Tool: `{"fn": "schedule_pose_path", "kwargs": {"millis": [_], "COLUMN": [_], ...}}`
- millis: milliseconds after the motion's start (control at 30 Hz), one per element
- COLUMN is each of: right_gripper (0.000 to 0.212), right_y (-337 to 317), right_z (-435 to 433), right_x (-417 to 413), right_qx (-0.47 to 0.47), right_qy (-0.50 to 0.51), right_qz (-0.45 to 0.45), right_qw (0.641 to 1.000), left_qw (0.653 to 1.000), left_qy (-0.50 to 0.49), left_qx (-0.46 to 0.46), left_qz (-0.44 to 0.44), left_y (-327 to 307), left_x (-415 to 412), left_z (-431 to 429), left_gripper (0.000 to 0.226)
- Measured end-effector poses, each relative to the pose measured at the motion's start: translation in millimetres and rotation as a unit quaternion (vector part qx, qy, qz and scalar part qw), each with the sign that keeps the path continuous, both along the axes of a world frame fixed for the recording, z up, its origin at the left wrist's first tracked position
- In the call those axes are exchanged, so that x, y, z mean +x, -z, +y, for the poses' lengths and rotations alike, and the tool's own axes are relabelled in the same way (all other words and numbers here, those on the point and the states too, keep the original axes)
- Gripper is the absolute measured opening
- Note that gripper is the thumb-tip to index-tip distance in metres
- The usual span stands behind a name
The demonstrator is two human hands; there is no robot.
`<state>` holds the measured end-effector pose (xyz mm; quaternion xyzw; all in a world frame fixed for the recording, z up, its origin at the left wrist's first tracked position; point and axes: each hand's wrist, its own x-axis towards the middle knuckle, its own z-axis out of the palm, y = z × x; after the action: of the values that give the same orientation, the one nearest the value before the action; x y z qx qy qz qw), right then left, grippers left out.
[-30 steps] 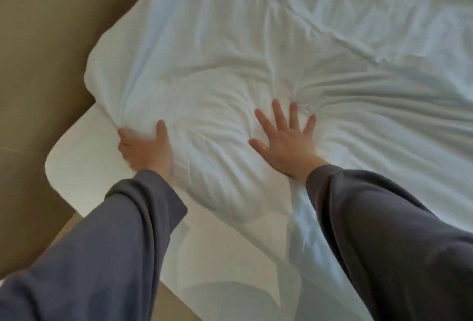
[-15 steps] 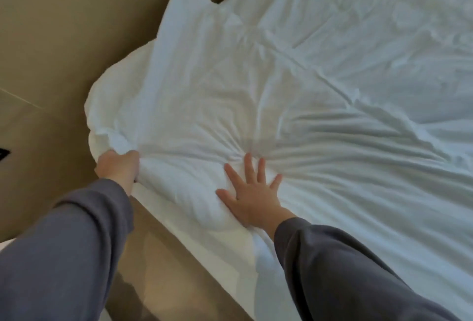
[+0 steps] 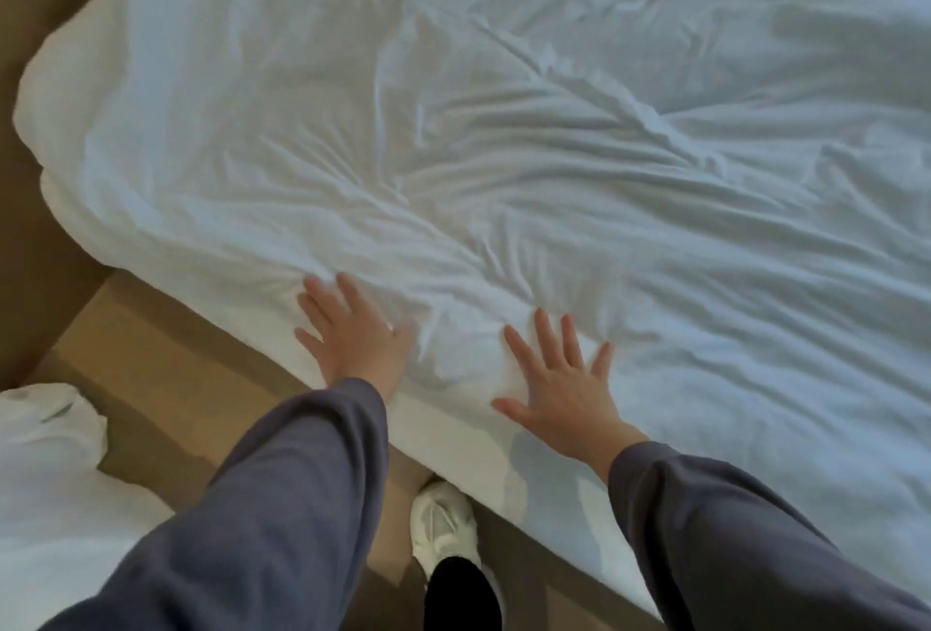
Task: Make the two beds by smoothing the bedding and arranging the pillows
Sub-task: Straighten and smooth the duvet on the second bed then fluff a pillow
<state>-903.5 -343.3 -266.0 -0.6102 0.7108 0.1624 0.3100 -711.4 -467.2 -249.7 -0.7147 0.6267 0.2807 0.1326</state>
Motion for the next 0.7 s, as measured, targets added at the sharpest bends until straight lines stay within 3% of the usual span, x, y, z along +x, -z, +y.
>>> {"fn": "schedule_pose_path", "kwargs": {"millis": [33,100,200,300,400,567,700], "right_gripper": [0.091,0.107,0.126,0.130,0.126,0.097,0.059], "right_y": [-0.9,-0.2,9.5,18.4,32.8,34.6,19.2], "right_z": [25.5,73.6,133.7,171.2,204.5,270.4,295.5], "right_x": [-11.4,-31.7,-62.0,-94.3,-114.6,-161.3,-198.9], "right_qx": [0.006,0.013,0.009,-0.029,-0.039,-0.010,0.027], "right_qy": [0.004,-0.002,0.028,0.092,0.077,0.160,0.148], "right_qz": [0.013,0.042,0.102,0.167,0.211,0.276,0.241], "right_qw": [1.000,0.999,0.994,0.981,0.974,0.948,0.959], "left_qw": [0.990,0.928,0.823,0.767,0.727,0.650,0.693], "left_qy": [0.136,0.372,0.567,0.639,0.671,0.727,0.705], "left_qx": [-0.011,-0.012,-0.020,-0.052,-0.139,-0.212,-0.144], "left_qz": [-0.030,-0.033,-0.017,-0.022,0.044,0.059,0.035], "left_y": [0.2,3.7,12.2,22.2,42.5,64.5,54.5], "left_x": [-11.3,-34.0,-72.7,-113.7,-145.9,-182.9,-214.6], "left_z": [18.2,54.8,107.9,134.7,151.7,201.1,229.9], "left_gripper": [0.089,0.084,0.086,0.077,0.060,0.051,0.040]}}
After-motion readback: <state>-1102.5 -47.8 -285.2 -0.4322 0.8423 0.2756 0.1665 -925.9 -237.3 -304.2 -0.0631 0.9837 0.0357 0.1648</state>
